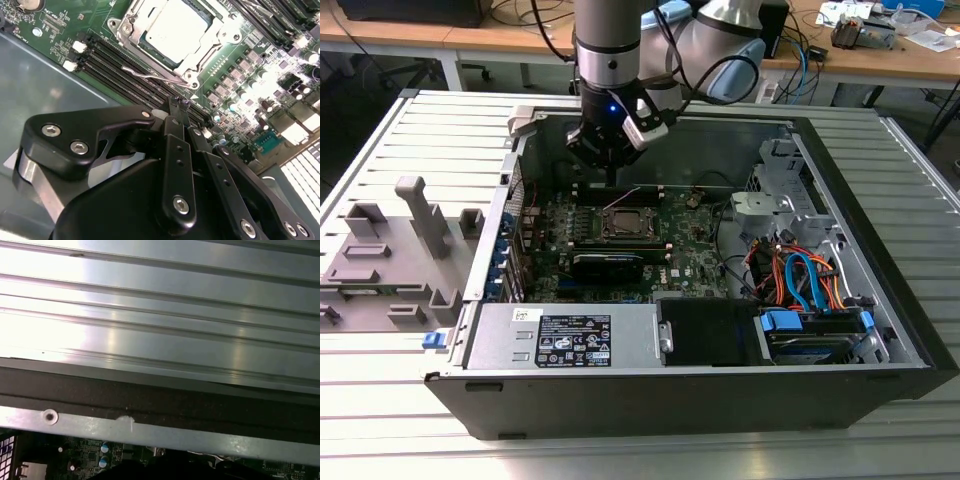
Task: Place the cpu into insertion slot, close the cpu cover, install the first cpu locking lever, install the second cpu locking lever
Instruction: 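Install the first cpu locking lever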
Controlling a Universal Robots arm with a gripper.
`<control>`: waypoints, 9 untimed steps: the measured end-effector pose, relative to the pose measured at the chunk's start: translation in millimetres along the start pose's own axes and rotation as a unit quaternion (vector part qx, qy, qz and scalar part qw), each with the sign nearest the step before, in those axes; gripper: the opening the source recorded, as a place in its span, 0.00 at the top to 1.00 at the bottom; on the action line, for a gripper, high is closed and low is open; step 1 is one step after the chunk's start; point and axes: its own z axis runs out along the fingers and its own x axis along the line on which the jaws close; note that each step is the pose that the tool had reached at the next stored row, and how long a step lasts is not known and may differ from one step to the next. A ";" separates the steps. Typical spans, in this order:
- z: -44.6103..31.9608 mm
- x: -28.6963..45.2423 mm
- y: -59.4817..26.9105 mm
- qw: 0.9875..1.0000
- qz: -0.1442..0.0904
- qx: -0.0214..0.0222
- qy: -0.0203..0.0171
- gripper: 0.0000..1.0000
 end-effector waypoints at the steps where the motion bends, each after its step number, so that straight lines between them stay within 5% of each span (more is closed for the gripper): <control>1: 2.2 0.0 0.0 1.000 0.000 0.000 0.000 0.89; 9: 13.3 0.0 -0.1 1.000 0.000 0.000 0.000 0.89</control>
